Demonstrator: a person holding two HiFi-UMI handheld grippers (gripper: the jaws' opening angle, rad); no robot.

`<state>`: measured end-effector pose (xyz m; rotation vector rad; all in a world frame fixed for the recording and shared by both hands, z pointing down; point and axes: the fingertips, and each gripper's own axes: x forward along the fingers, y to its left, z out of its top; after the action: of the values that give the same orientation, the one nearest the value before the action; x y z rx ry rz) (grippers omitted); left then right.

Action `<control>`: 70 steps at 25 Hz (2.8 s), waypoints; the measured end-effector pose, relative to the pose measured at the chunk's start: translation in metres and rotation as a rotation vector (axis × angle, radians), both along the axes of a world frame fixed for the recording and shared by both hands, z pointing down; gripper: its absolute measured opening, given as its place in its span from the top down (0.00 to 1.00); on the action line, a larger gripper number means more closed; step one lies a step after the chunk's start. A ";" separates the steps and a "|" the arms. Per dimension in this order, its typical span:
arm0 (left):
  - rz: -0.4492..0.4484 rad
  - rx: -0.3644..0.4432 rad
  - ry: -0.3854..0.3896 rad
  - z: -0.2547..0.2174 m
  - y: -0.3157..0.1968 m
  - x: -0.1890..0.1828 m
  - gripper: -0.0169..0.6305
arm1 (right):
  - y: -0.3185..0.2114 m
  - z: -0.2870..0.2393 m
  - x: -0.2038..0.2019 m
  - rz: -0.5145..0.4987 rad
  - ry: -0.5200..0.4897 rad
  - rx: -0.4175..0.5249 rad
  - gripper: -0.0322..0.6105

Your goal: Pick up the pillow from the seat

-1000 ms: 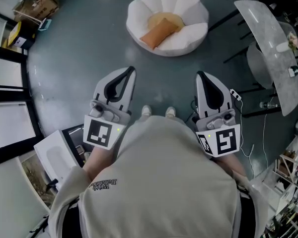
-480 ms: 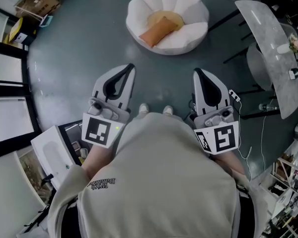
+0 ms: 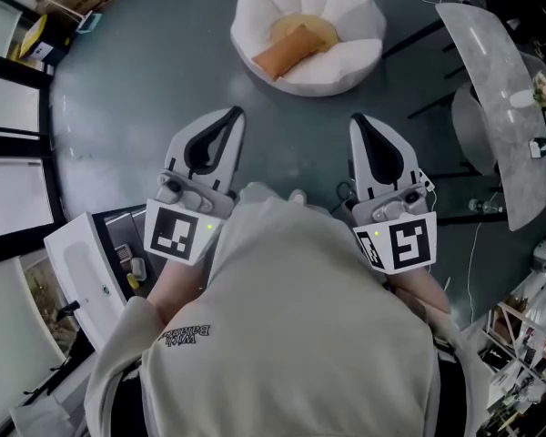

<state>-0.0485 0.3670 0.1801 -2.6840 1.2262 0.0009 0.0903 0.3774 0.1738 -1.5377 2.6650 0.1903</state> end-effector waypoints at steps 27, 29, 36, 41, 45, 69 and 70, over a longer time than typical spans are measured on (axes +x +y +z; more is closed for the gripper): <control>-0.075 -0.031 0.045 0.064 -0.101 -0.020 0.96 | -0.123 0.054 -0.019 -0.063 0.039 0.013 0.94; -0.075 -0.038 0.053 0.067 -0.114 -0.028 0.96 | -0.138 0.057 -0.025 -0.060 0.041 0.001 0.94; -0.070 -0.063 0.066 0.064 -0.173 -0.046 0.96 | -0.197 0.059 -0.037 -0.034 0.036 -0.054 0.94; -0.046 -0.053 0.072 0.057 -0.226 -0.056 0.96 | -0.246 0.058 -0.049 -0.018 0.033 -0.088 0.94; 0.010 -0.062 0.045 0.053 -0.276 -0.056 0.96 | -0.290 0.055 -0.058 0.015 0.024 -0.119 0.94; 0.226 -0.069 0.027 0.045 -0.507 -0.080 0.96 | -0.501 0.041 -0.098 0.243 0.056 -0.174 0.93; 0.236 -0.071 0.025 0.045 -0.513 -0.081 0.96 | -0.506 0.041 -0.098 0.252 0.057 -0.175 0.94</control>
<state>-0.1293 -0.1463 0.2252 -2.8816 0.9251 0.0250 -0.0082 -0.1285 0.2143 -1.9494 2.5820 0.0118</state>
